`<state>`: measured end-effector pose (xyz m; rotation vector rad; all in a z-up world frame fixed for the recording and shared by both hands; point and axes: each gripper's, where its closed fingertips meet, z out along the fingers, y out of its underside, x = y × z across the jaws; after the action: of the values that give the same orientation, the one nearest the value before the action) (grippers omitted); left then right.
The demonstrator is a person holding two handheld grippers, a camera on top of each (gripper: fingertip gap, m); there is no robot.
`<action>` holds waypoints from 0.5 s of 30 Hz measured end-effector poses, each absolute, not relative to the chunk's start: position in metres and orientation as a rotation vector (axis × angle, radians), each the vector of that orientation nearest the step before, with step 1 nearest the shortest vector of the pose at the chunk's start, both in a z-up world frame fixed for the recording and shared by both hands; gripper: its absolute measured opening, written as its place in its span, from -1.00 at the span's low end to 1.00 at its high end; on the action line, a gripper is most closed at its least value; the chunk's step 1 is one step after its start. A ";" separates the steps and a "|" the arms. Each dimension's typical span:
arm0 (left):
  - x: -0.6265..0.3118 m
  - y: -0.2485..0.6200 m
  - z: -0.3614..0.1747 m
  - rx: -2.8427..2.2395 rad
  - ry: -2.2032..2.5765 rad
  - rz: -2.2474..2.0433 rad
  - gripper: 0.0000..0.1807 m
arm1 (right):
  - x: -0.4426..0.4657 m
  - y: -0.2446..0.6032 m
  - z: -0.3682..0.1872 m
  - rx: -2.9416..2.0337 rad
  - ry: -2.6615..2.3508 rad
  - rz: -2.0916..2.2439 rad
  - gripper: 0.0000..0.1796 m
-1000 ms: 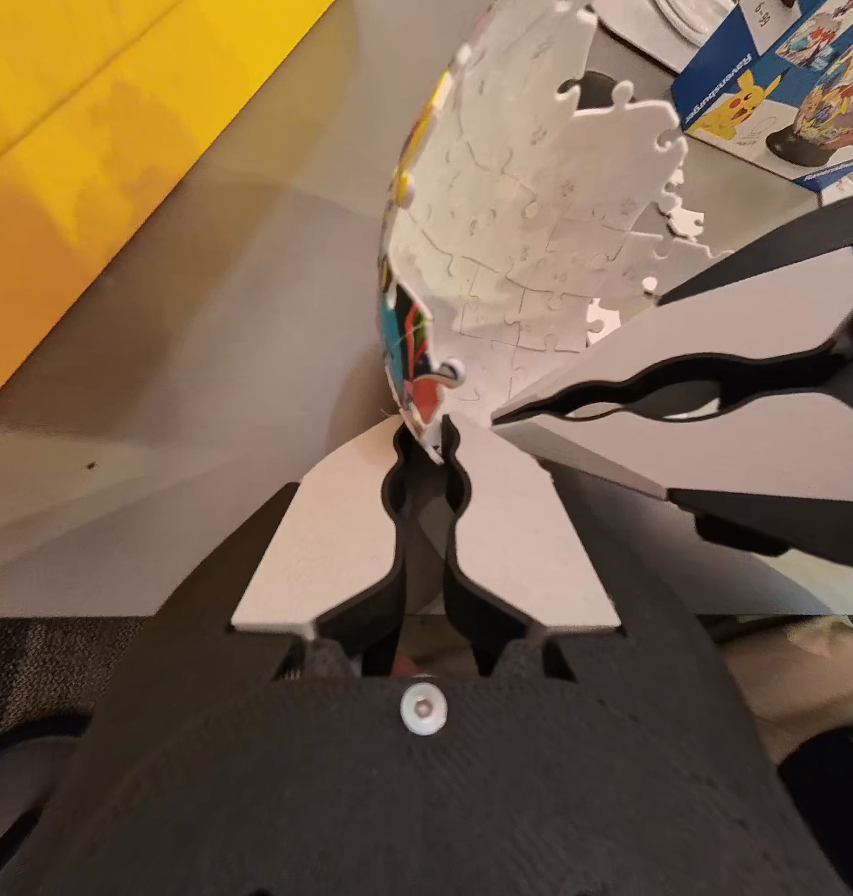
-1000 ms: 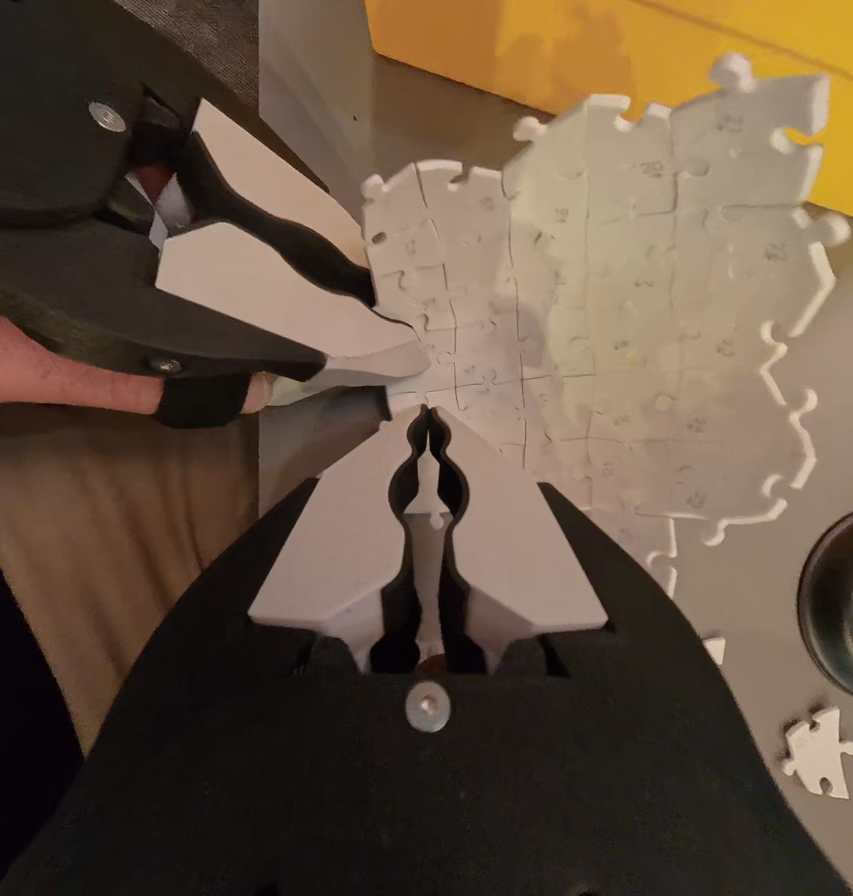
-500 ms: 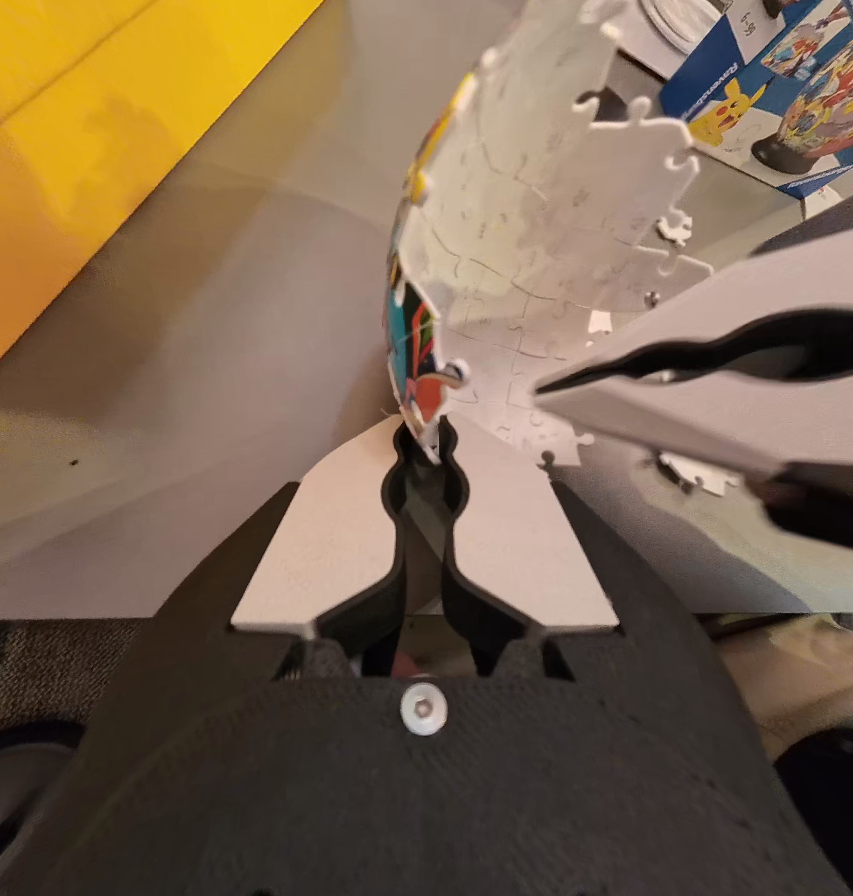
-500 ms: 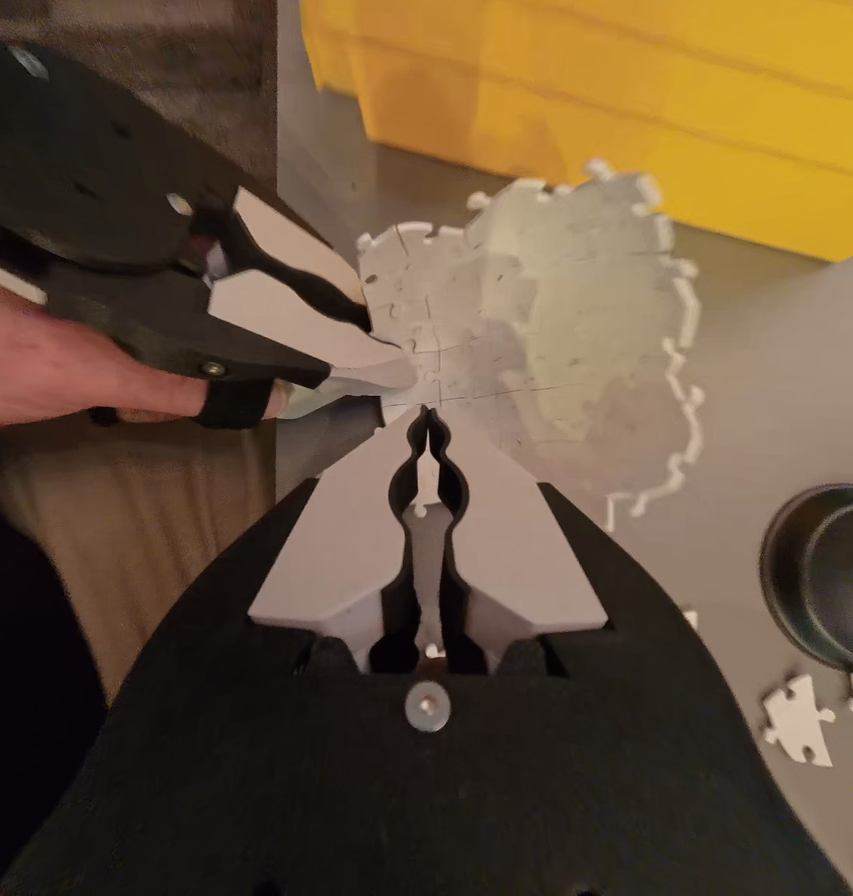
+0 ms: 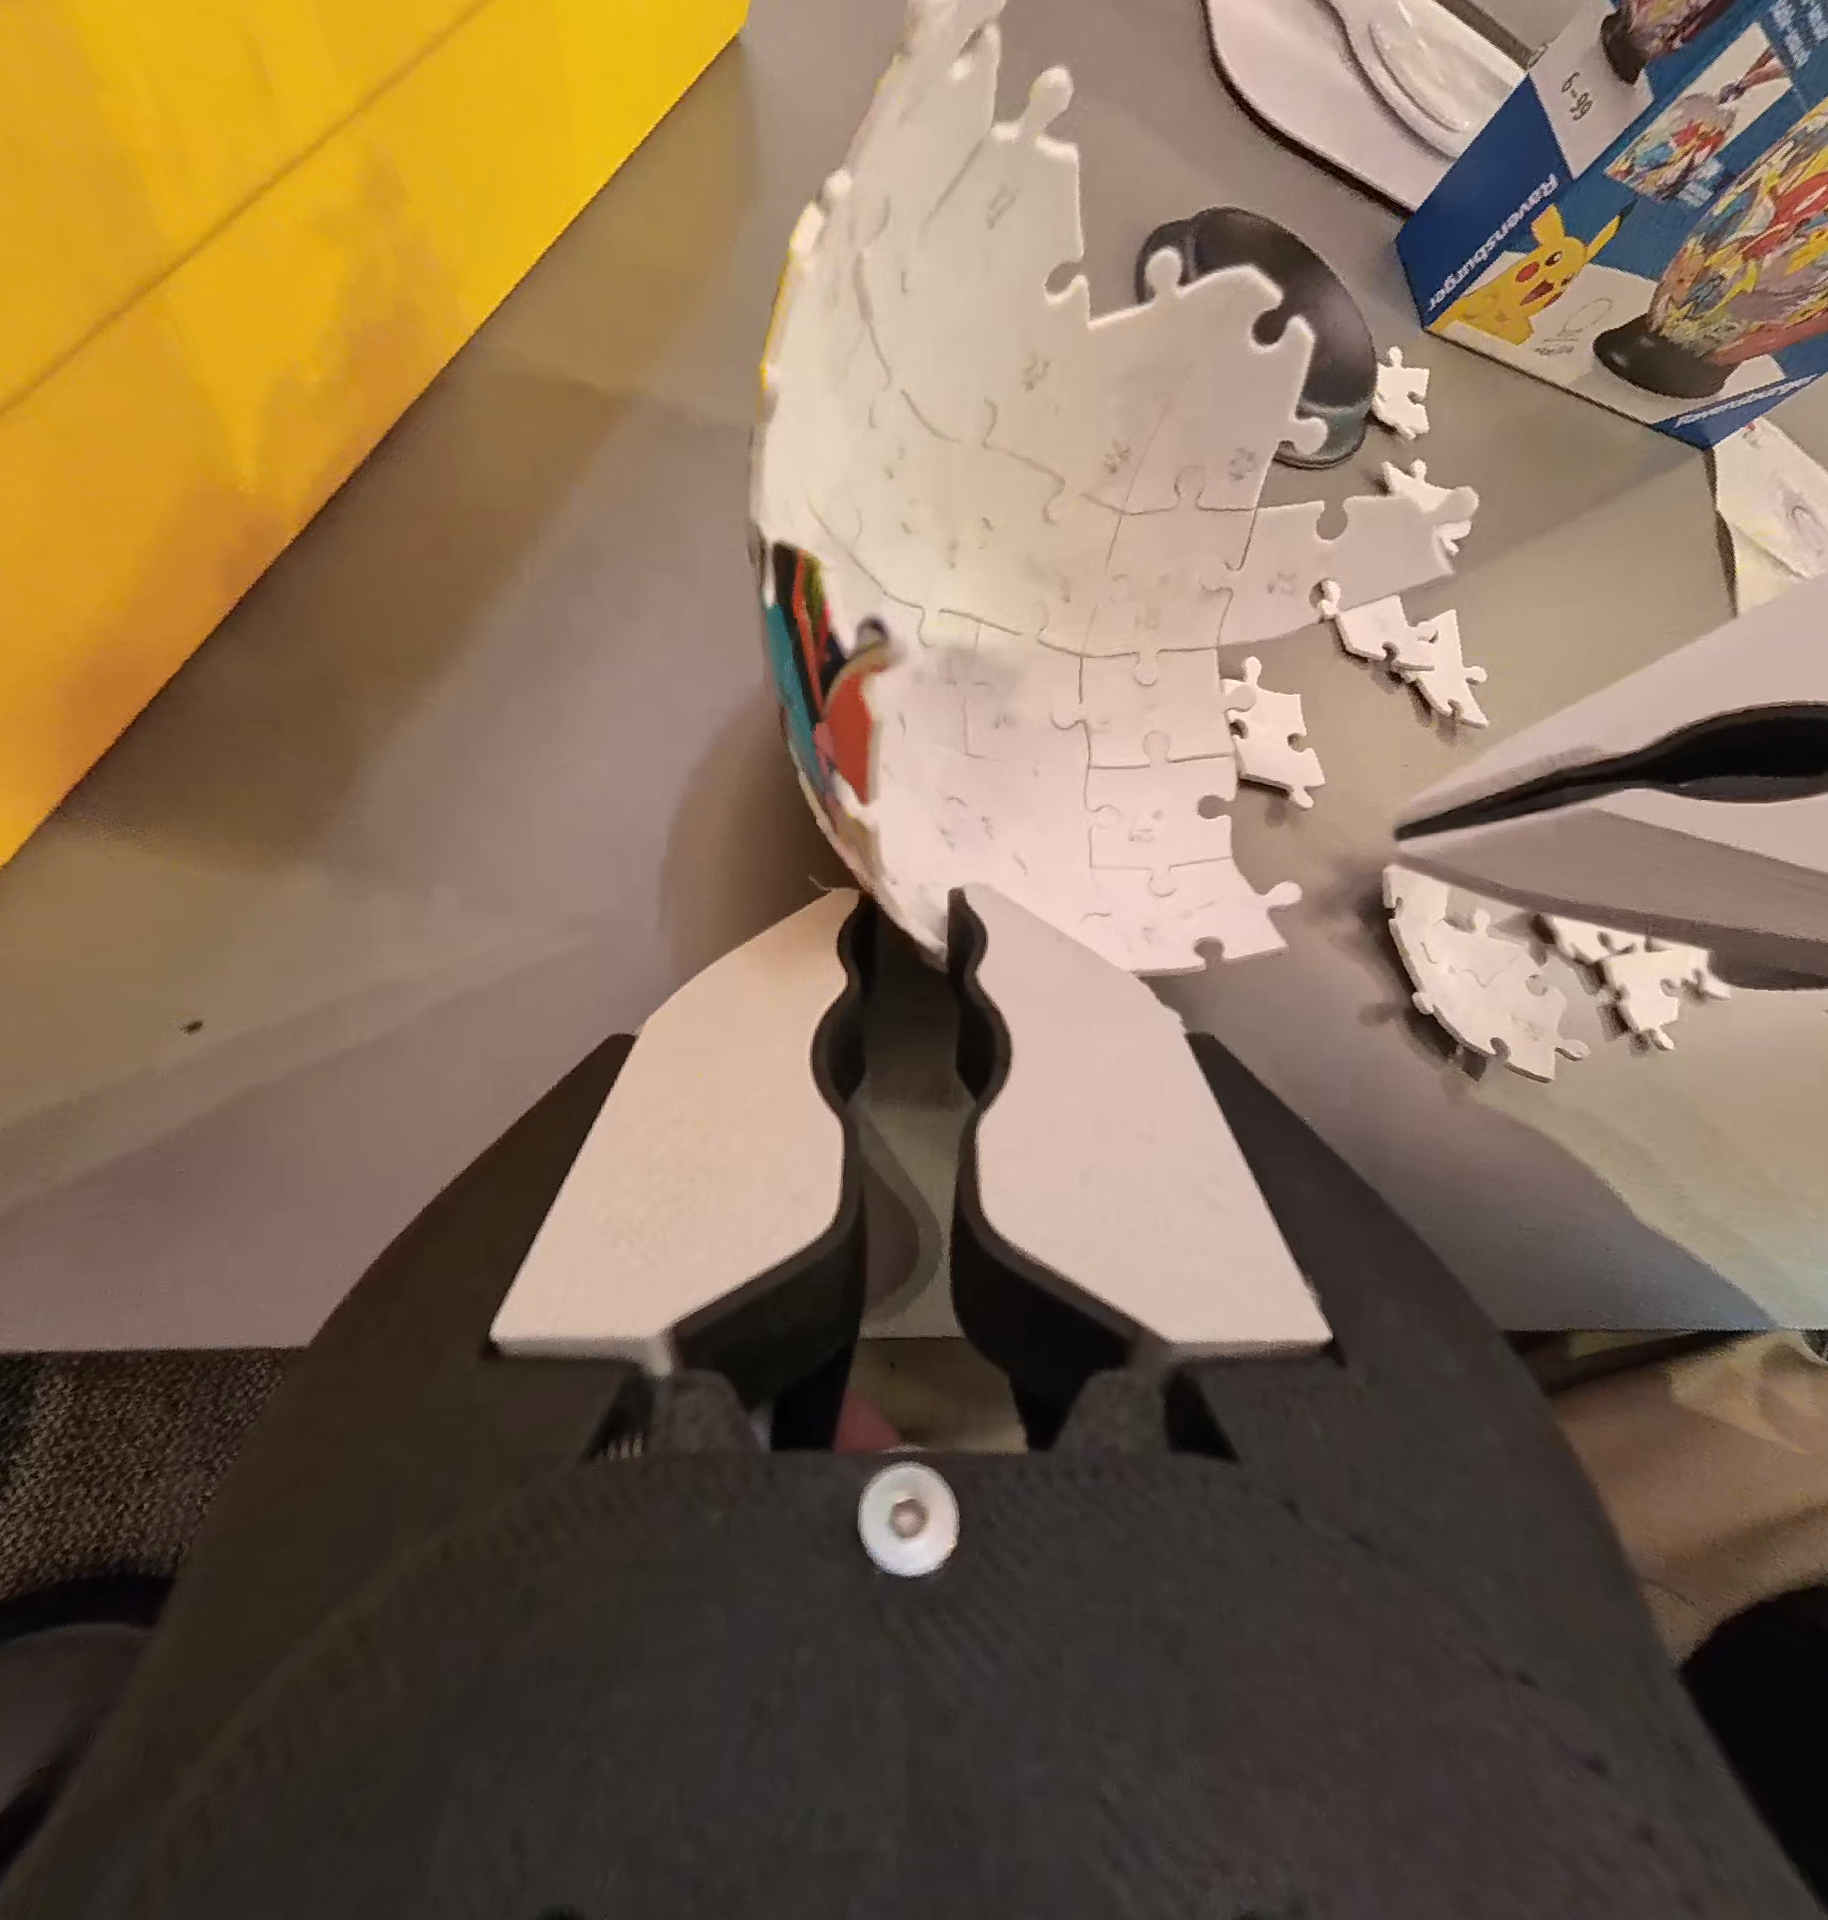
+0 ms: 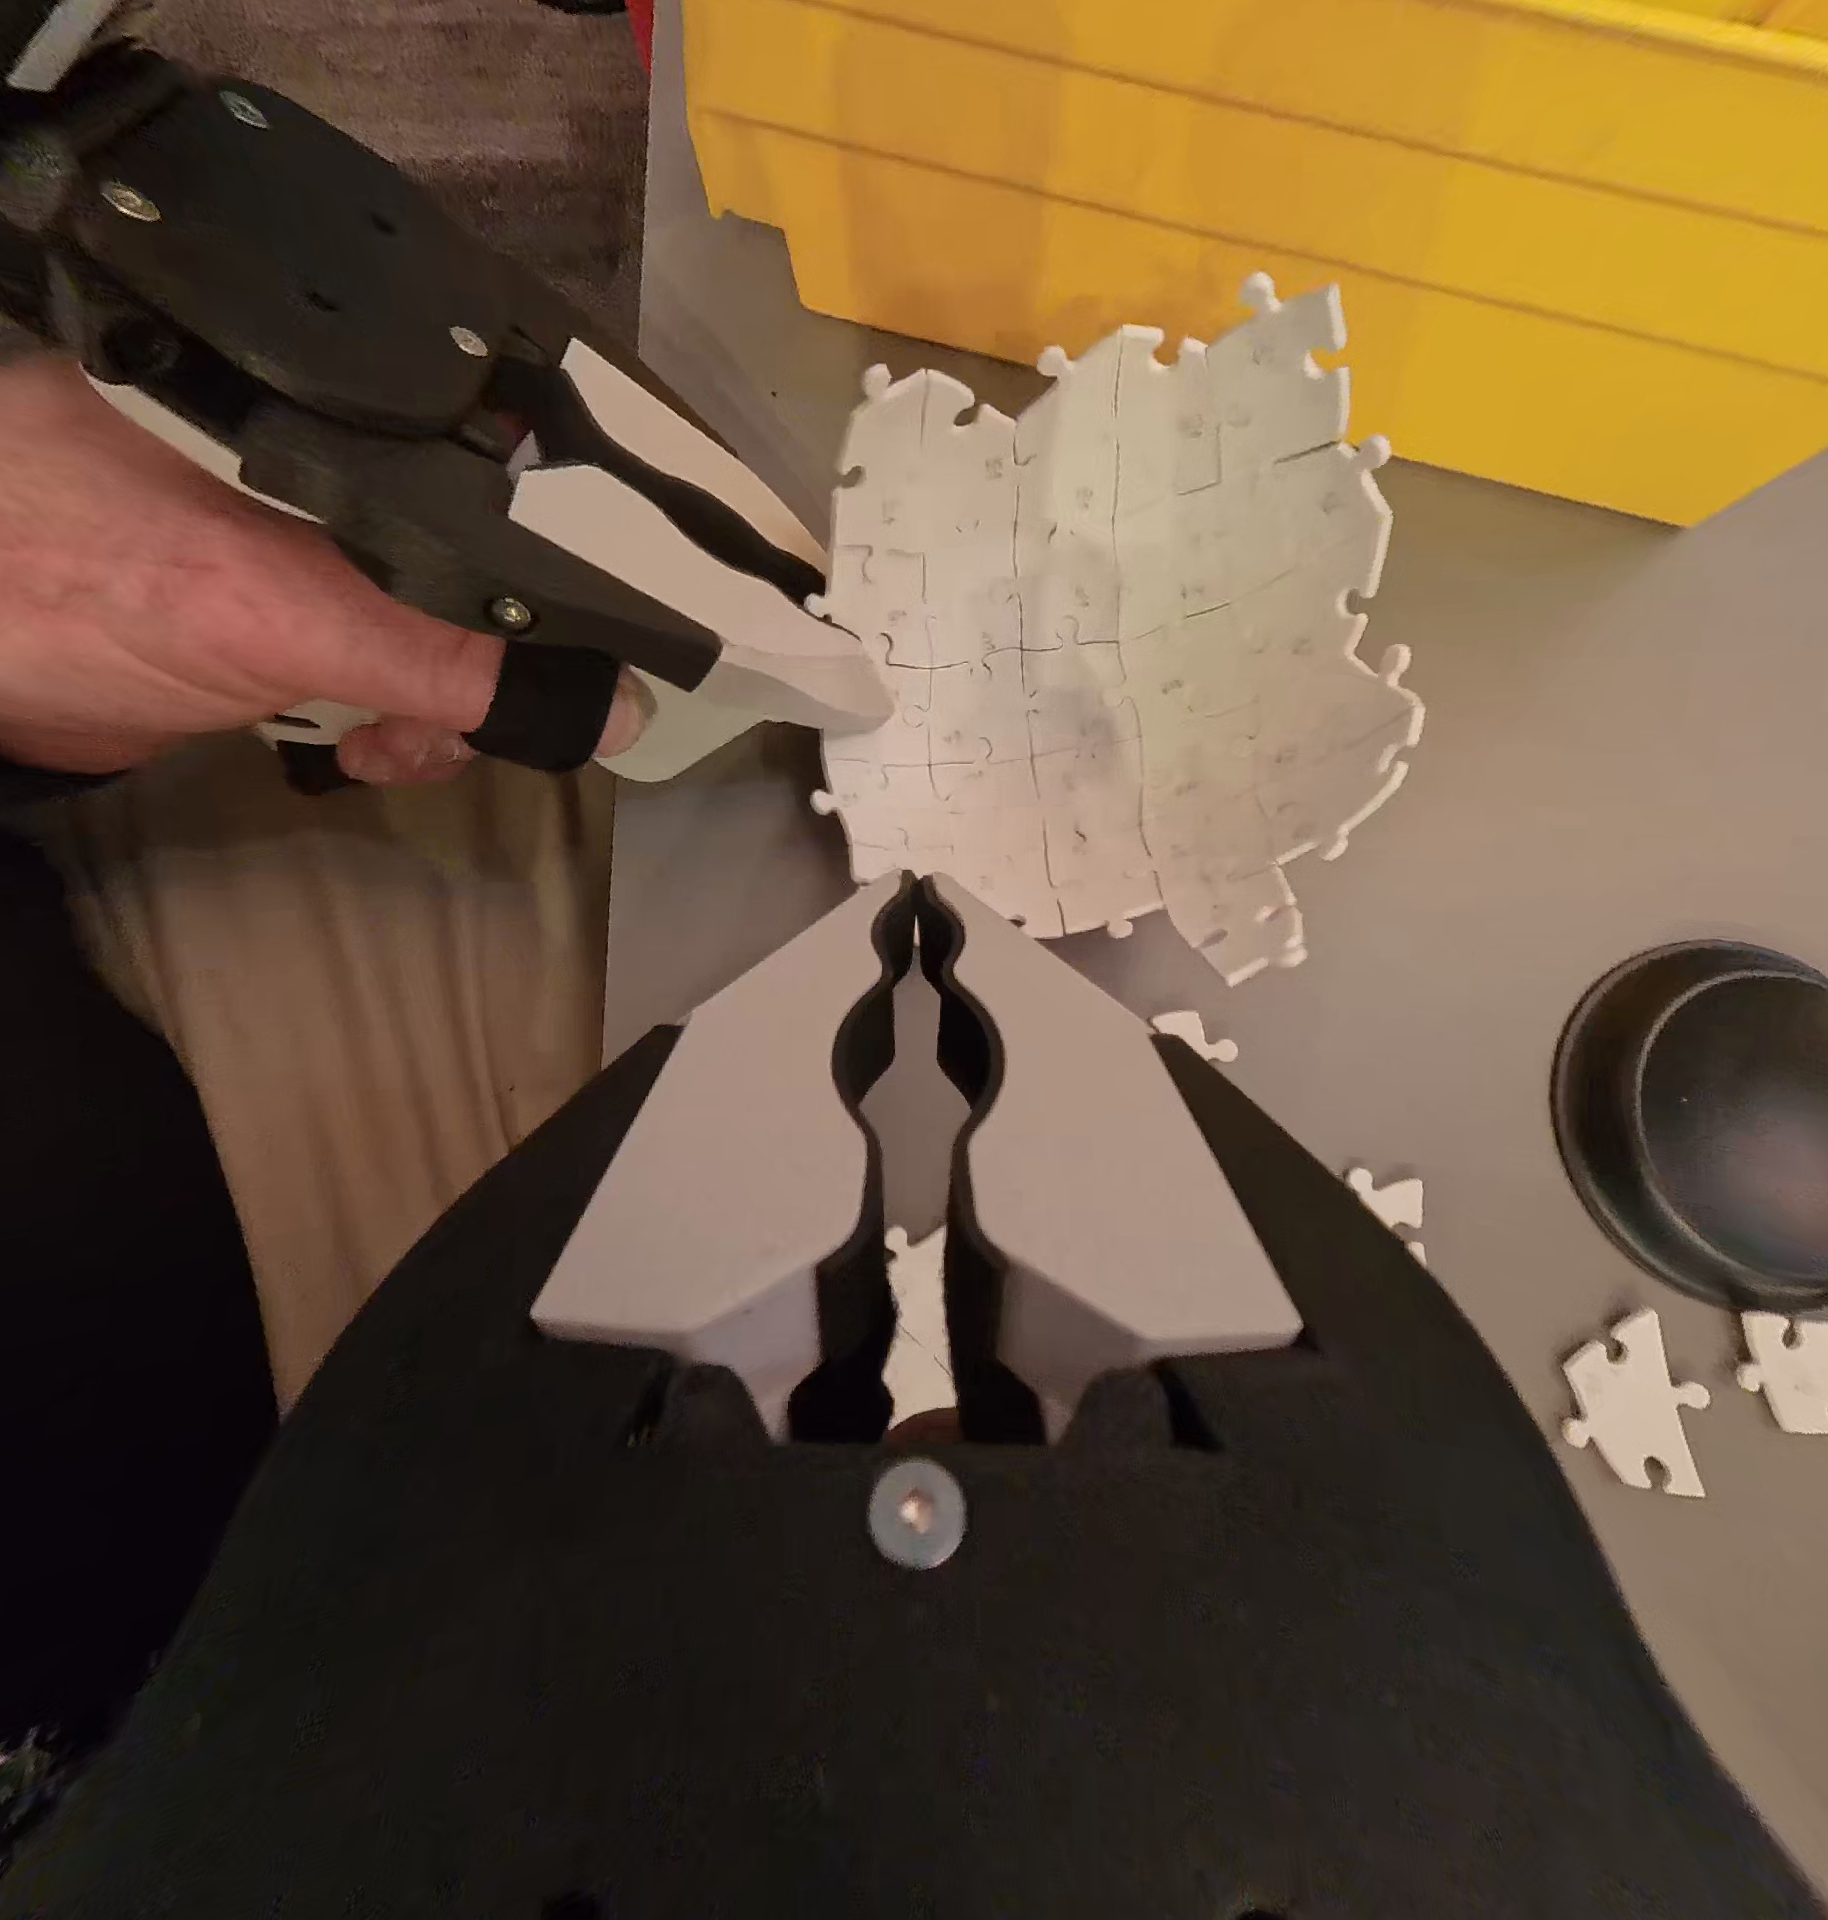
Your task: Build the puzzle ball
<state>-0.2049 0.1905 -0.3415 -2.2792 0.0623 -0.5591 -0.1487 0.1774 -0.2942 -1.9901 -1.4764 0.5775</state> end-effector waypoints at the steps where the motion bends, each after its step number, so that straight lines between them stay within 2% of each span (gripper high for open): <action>1: -0.206 0.191 -0.341 -2.281 0.063 -0.556 -0.86 | -0.146 0.179 -0.293 -1.988 -1.465 0.581 -1.00; 10: -0.214 0.195 -0.341 -2.326 0.094 -0.594 -0.89 | -0.123 0.192 -0.277 -1.971 -1.346 0.604 -1.00; 15: -0.214 0.199 -0.337 -2.308 0.081 -0.656 -0.80 | -0.123 0.192 -0.279 -1.963 -1.352 0.605 -1.00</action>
<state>-0.2140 0.1986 -0.3370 -2.3079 0.0814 -0.6563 -0.1234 0.1917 -0.2791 -1.9630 -1.3516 0.6049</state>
